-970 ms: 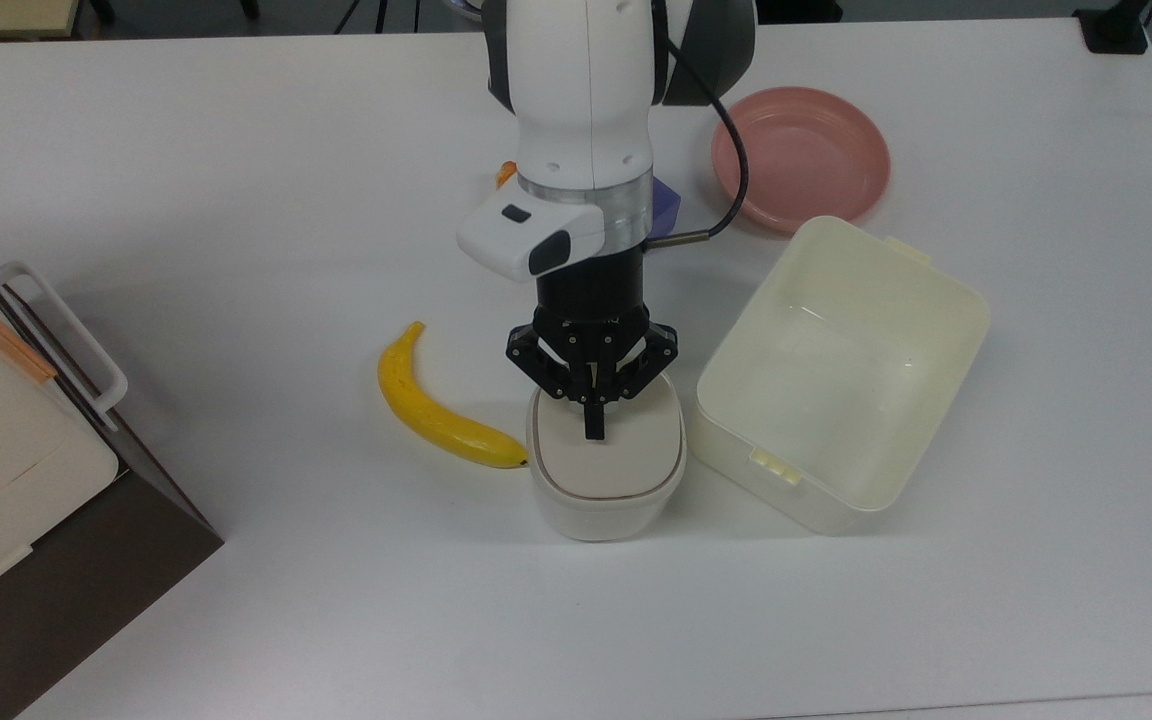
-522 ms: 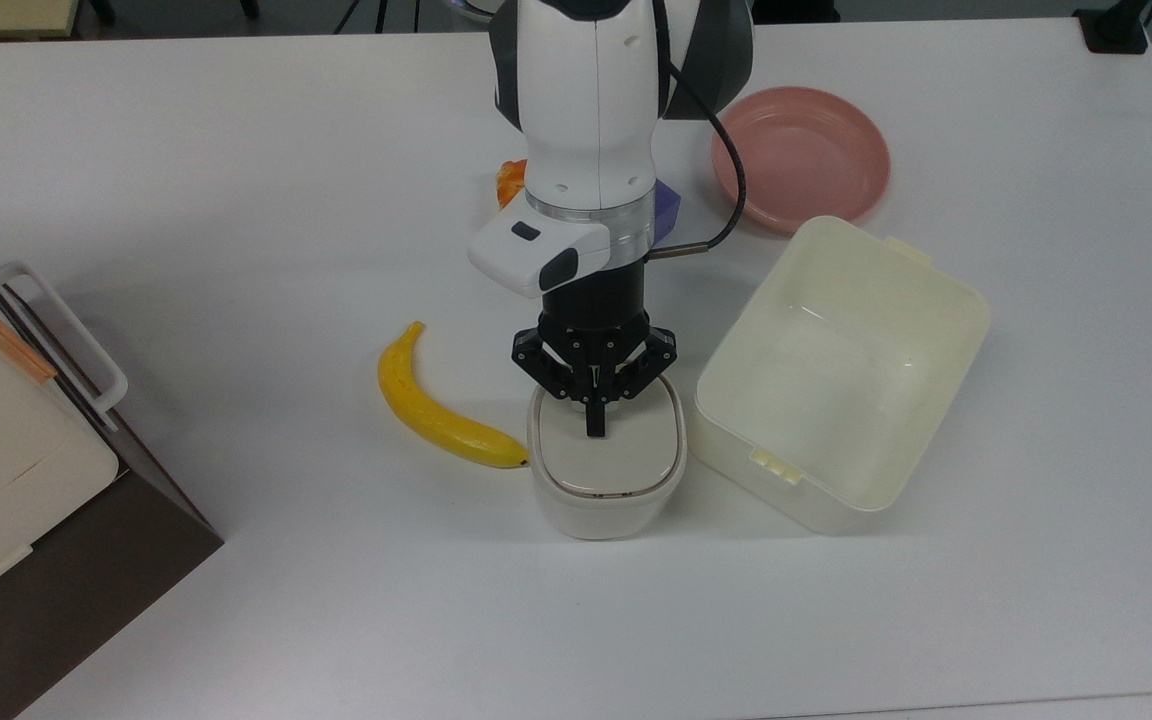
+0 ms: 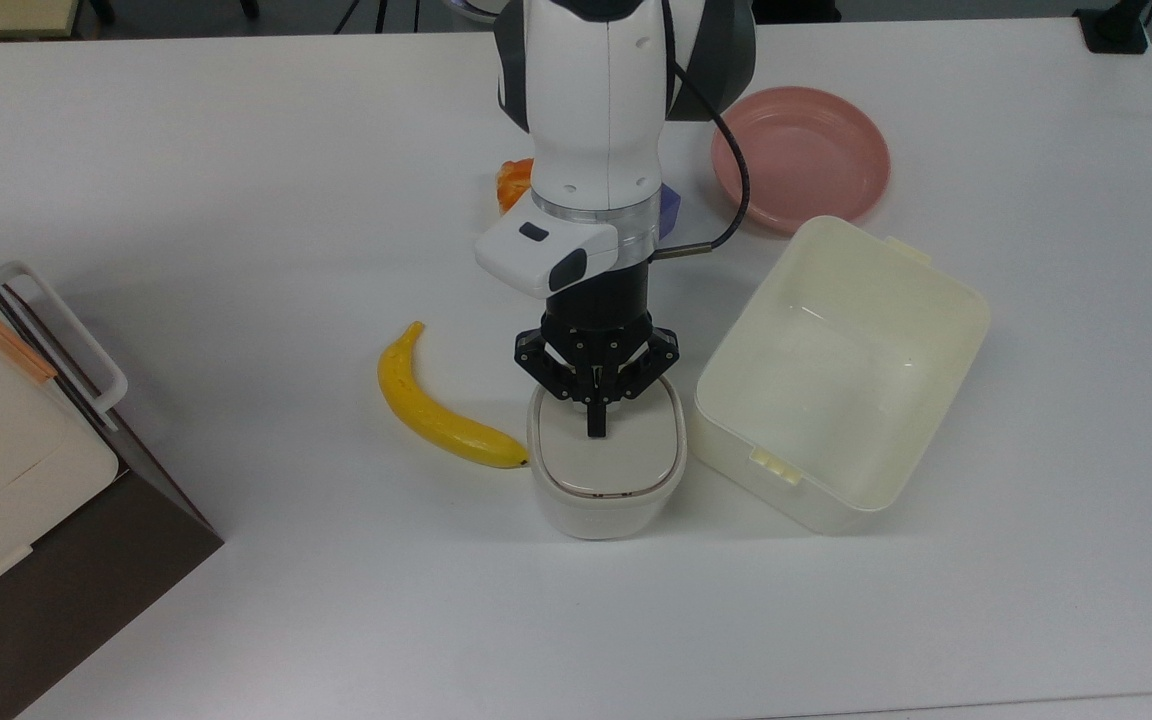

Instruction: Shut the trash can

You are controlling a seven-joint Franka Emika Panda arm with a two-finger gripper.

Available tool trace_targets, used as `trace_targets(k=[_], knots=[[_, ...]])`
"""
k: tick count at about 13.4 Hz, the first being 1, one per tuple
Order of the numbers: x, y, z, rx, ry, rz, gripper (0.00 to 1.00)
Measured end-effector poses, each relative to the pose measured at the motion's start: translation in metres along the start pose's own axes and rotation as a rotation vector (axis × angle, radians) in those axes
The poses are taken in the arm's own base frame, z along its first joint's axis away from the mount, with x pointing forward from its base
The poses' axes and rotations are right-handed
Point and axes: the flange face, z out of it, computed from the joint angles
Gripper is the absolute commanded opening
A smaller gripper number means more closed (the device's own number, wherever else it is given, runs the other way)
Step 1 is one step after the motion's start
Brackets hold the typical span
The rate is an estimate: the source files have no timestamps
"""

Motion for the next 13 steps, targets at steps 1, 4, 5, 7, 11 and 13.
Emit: trace_targets(k=[1,4,5,7,11,13], knots=[[0.000,-0.001,0.000,-0.004,0.001,-0.007,0.00],[0.000,-0.003,0.000,-0.014,0.002,-0.024,0.00],[0.000,-0.003,0.000,-0.014,0.003,-0.024,0.00],[0.000,-0.003,-0.001,-0.013,0.004,-0.024,0.00],[0.001,0.003,-0.010,-0.018,-0.021,-0.009,0.11],[0.001,0.010,-0.032,-0.026,-0.083,0.006,0.35]])
